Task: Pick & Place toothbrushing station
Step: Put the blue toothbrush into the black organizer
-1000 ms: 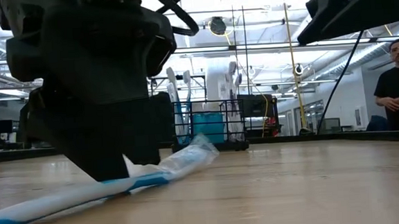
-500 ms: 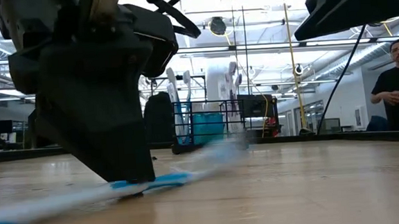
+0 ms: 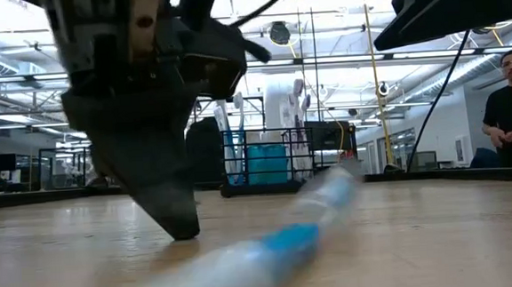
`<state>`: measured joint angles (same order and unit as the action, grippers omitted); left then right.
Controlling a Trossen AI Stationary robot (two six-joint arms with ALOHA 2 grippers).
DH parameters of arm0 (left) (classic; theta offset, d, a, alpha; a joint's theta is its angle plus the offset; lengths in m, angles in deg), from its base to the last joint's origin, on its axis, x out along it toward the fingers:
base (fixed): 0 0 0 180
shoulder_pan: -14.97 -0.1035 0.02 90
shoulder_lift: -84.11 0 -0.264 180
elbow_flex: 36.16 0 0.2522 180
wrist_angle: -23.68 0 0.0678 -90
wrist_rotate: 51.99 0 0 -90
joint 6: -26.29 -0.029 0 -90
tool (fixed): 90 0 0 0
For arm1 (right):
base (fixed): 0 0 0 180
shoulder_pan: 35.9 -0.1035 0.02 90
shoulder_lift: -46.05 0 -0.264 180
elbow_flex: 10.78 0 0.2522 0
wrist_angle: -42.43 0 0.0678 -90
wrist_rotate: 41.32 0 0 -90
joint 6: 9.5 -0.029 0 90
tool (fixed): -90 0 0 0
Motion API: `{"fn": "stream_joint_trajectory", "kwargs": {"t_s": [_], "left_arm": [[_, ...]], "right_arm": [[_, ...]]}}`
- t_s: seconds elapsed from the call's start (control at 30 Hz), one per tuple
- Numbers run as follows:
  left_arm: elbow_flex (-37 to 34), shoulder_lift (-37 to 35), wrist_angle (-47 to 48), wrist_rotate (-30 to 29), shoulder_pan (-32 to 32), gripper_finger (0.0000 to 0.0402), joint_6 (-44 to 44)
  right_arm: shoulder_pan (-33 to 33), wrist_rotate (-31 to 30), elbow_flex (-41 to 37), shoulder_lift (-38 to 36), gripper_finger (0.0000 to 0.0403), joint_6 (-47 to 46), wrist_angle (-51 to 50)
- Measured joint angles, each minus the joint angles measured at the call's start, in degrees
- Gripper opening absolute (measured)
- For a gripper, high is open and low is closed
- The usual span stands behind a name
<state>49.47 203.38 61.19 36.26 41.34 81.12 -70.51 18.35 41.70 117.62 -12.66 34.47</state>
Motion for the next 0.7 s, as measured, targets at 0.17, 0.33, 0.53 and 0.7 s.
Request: {"fn": "stream_joint_trajectory", "kwargs": {"t_s": [0.17,0.33,0.53,0.7], "left_arm": [[0.00,-1.02,4.07,0.31,-2.85,0.0001,-5.00],[-0.85,-6.05,10.15,-7.99,-3.40,0.0000,-4.69],[-0.75,-13.42,0.55,-8.92,-1.30,0.0010,1.03],[-1.15,-11.80,-7.25,-3.72,-0.55,0.0059,0.89]], "right_arm": [[0.00,-0.10,0.00,0.00,0.0171,0.59,0.37],[0.00,-0.14,0.02,0.00,0.0171,0.63,0.34],[-0.02,-1.17,0.02,0.00,0.0171,1.07,-0.70],[-0.44,-1.17,0.04,0.00,0.0171,1.18,-1.33]]}}
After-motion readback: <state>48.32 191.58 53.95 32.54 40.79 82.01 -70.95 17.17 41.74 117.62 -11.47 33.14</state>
